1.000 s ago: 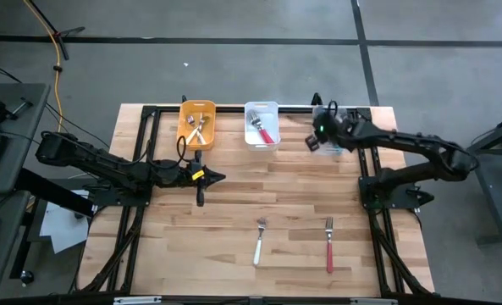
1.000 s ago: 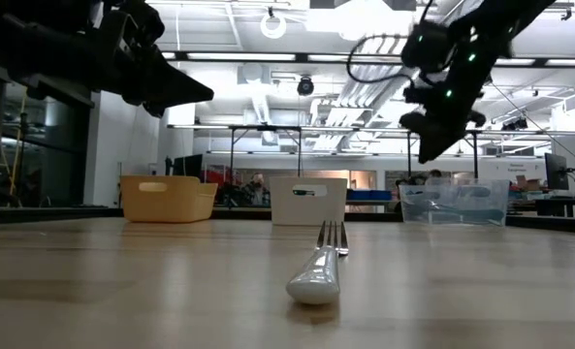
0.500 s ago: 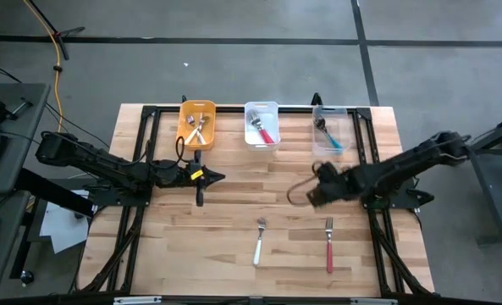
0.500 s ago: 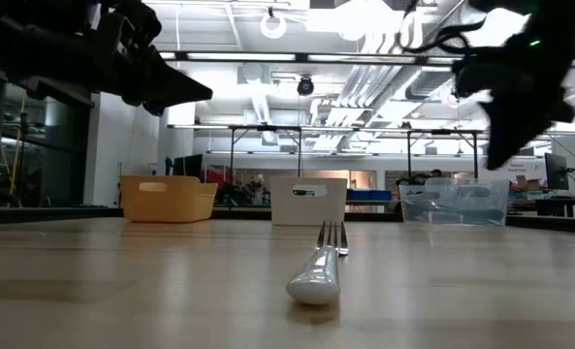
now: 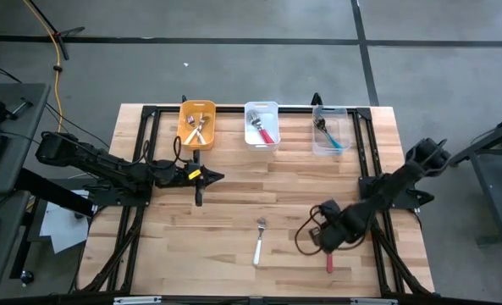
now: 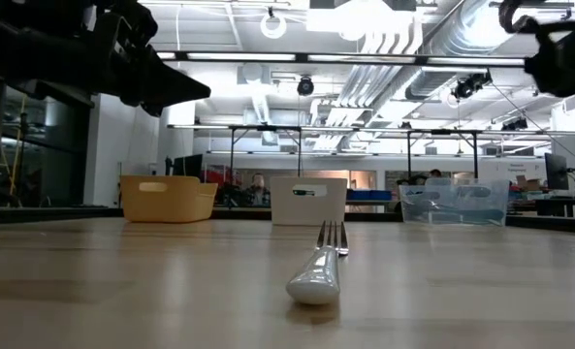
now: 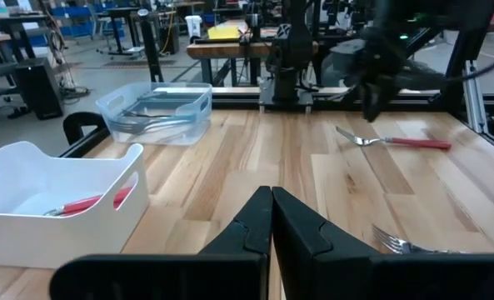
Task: Sort silverware by color (type)
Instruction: Put the pink fork into the white bin
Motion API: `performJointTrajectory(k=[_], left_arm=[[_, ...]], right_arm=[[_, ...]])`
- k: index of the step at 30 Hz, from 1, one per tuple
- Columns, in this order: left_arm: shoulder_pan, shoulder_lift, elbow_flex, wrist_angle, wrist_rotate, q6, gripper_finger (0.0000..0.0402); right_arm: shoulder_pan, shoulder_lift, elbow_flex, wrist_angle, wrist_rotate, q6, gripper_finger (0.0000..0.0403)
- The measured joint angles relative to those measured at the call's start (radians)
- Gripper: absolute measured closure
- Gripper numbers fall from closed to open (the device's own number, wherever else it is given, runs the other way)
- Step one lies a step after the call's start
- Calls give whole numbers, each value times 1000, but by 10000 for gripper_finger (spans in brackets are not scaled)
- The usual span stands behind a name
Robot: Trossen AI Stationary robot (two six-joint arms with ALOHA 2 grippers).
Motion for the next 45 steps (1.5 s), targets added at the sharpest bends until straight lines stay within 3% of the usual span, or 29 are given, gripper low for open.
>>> performJointTrajectory(k=[5,11,18,23,30,38,45], left_arm=[[0,0,0,-5,0,-9,401],[0,0,0,-6,23,-12,401],[-1,0,0,-21,26,-48,401],[-1,0,0,-21,26,-52,401],[-1,0,-18,18,26,-51,401],[0,0,-136,191,4,-64,401],[0,0,-142,194,-7,-87,401]], right_arm=[[34,105,89,-34,-25,88,326],[29,173,53,34,-118,192,287],[42,170,-42,204,-115,248,286],[56,169,-68,226,-102,252,309],[35,161,-51,217,-55,74,384],[-108,166,31,104,26,-243,372],[-345,165,104,121,112,-646,388]])
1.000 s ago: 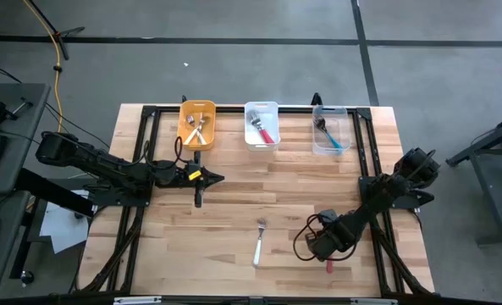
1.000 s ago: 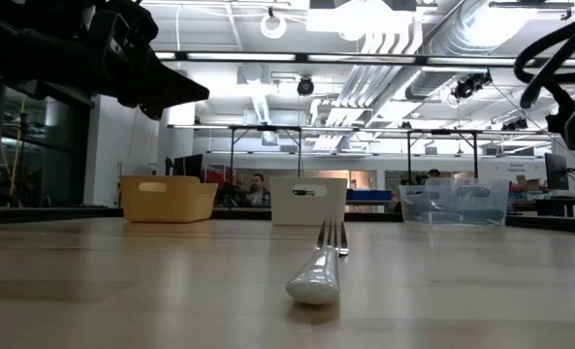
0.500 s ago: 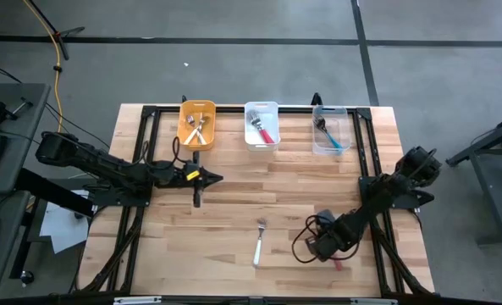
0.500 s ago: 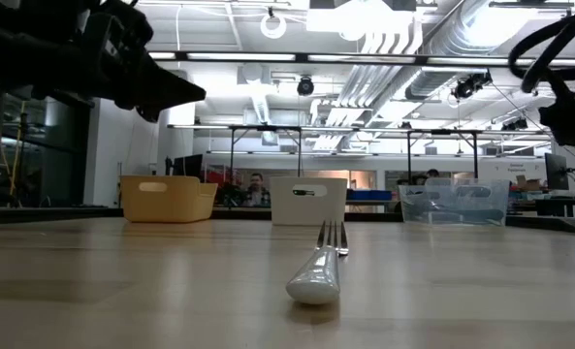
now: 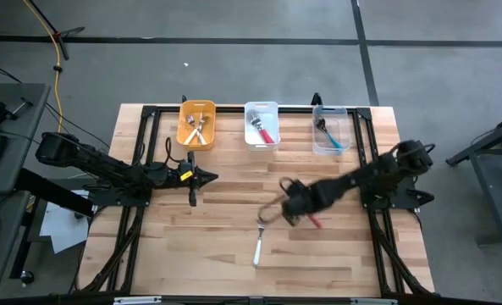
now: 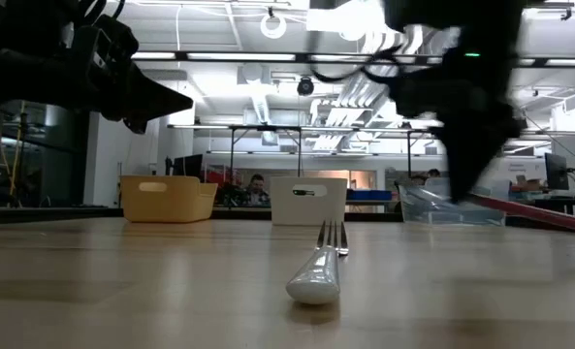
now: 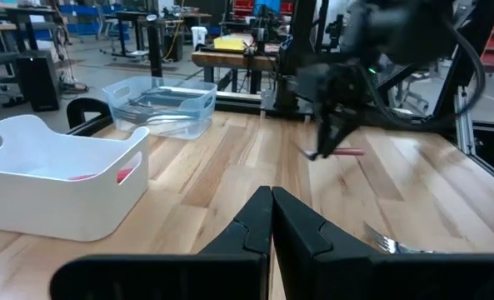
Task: Sort silverware by color (type)
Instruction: Put the pink fork into the white bin
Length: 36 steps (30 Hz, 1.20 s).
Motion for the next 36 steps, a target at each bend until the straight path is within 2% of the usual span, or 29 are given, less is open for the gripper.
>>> performJointTrajectory(k=[5,9,12,17,23,28,32,36], left_arm=[[0,0,0,5,0,-10,401],[0,0,0,22,-3,-2,401],[0,0,1,37,-4,0,401],[0,0,1,39,-3,0,401],[0,0,1,36,-2,-1,401],[0,0,1,34,-1,0,401],[0,0,1,32,-1,0,401],[0,0,1,29,0,0,401]], right_arm=[[-207,-1,95,71,18,-301,380],[-369,-1,158,209,1,-501,380],[-480,15,224,273,-20,-608,380],[-633,101,410,273,-55,-750,380],[-771,281,680,146,-203,-808,380],[-844,434,873,-11,-212,-812,380],[-876,530,960,-49,-249,-800,379],[-888,597,993,-63,-269,-800,379]])
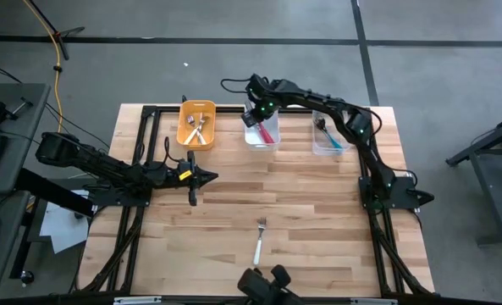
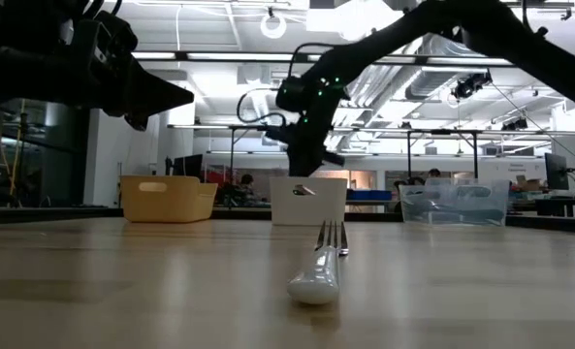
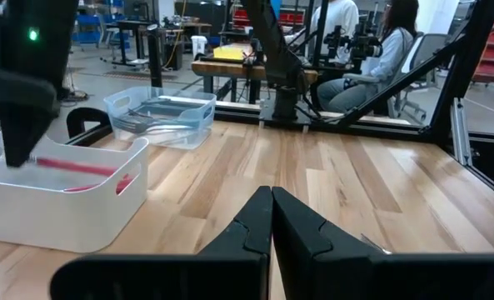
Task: Sort silverware by color (type)
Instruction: Put the pink fork into the white bin, then put the white fork into the yellow bin
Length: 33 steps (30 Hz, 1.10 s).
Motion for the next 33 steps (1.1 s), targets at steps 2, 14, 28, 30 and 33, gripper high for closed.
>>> performJointTrajectory(k=[2,14,28,30,33], left_arm=[[0,0,0,-1,0,0,401],[0,0,0,-3,0,16,401],[0,0,0,-54,0,20,401],[0,0,0,-68,0,25,401],[0,0,0,-80,0,25,401]], right_arm=[[-5,19,2,0,-7,-2,379],[10,0,4,-33,21,-85,287],[158,-113,-38,-7,328,-246,394],[184,-113,-89,47,329,-246,390],[228,-123,-181,169,340,-245,399]])
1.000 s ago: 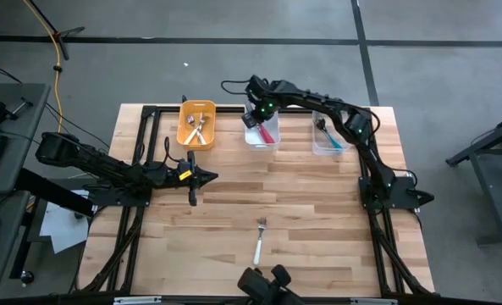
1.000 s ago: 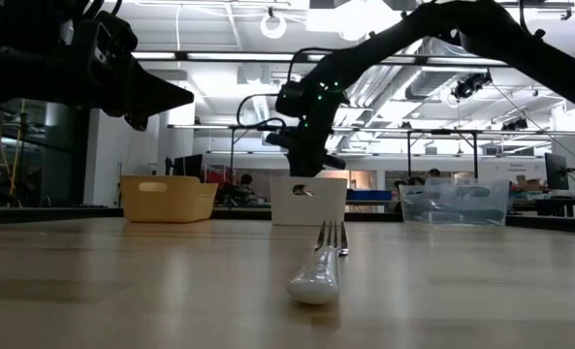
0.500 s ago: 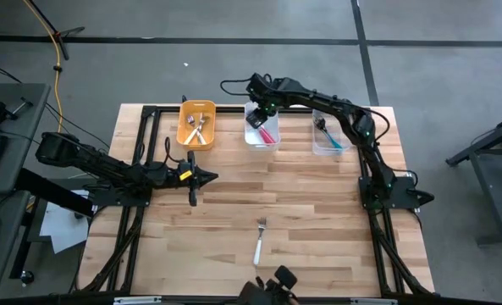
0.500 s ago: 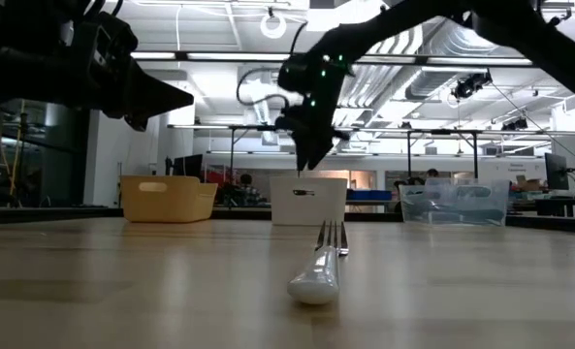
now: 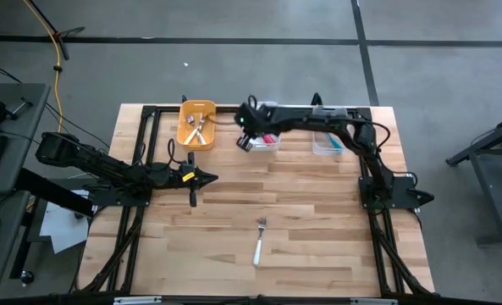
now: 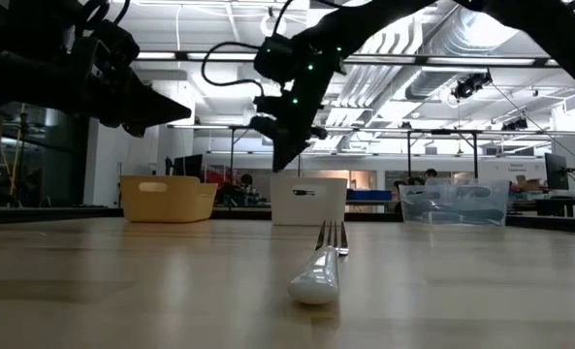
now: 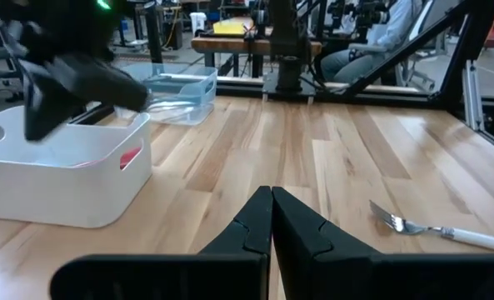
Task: Sort silverware by color (type)
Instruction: Put the white fork into the yellow bin
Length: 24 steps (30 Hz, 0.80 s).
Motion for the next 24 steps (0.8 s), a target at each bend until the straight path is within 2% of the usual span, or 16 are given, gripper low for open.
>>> performJointTrajectory(k=[4,11,15,18,24], left_arm=[[0,0,0,-7,0,0,401],[0,0,0,-7,0,1,401],[0,0,0,-14,1,-18,401],[0,2,0,-23,42,-42,401],[-2,4,17,-63,98,-50,401]], right_arm=[[57,-60,-172,181,-18,19,401],[161,-241,-490,376,-1,123,402],[264,-354,-647,430,24,205,402],[348,-417,-751,461,34,275,402],[537,-463,-905,511,33,383,402]])
